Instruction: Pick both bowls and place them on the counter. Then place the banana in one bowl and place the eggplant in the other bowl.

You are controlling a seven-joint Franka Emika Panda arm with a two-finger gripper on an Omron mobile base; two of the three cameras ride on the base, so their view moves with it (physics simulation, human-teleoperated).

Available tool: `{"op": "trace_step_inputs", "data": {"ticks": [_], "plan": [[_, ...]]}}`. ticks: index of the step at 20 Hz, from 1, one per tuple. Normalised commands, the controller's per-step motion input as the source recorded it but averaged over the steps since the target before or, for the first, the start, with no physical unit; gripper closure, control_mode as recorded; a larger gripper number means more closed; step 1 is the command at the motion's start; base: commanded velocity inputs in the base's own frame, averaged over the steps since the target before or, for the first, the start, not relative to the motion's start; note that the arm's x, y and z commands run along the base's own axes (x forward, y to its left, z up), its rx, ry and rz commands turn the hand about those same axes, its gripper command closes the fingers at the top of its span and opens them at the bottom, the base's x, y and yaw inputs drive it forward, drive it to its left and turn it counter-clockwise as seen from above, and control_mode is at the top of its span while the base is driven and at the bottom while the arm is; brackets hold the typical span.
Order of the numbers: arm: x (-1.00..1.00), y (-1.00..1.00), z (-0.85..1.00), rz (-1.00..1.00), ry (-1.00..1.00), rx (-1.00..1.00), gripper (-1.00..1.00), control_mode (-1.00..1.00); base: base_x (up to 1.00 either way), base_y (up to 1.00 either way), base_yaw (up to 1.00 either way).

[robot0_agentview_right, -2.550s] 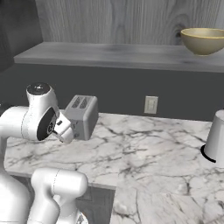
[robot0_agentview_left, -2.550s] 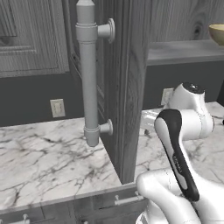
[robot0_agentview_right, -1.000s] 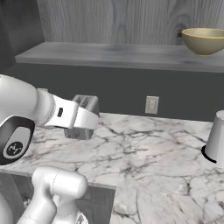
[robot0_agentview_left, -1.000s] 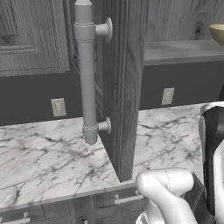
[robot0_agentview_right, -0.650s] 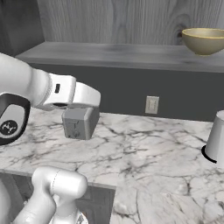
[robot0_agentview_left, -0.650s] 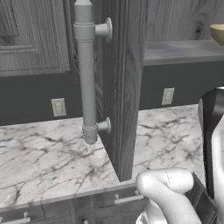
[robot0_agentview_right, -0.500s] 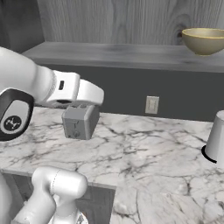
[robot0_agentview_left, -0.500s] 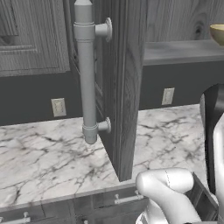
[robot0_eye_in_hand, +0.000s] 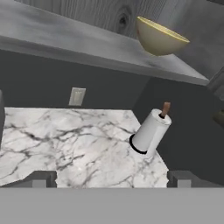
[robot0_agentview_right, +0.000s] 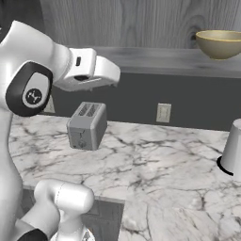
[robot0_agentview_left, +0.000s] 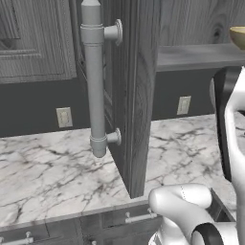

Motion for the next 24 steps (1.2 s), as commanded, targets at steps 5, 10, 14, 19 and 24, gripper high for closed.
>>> {"op": "trace_step_inputs", "data": {"ticks": [5,10,14,19,24], "plan": [[0.39,-0.18,0.31,0.00,-0.01,-0.15,-1.00,-1.00,0.00,0.00,0.00],[0.26,-0.27,0.25,0.00,-0.06,-0.21,-1.00,-1.00,0.00,0.00,0.00],[0.43,-0.28,0.31,0.00,0.00,-0.15,-1.00,-1.00,0.00,0.00,0.00],[0.57,-0.25,0.31,0.00,0.03,-0.12,-1.00,-1.00,0.00,0.00,0.00],[0.62,-0.24,0.14,0.00,0.09,-0.11,-1.00,-1.00,0.00,0.00,0.00]]}}
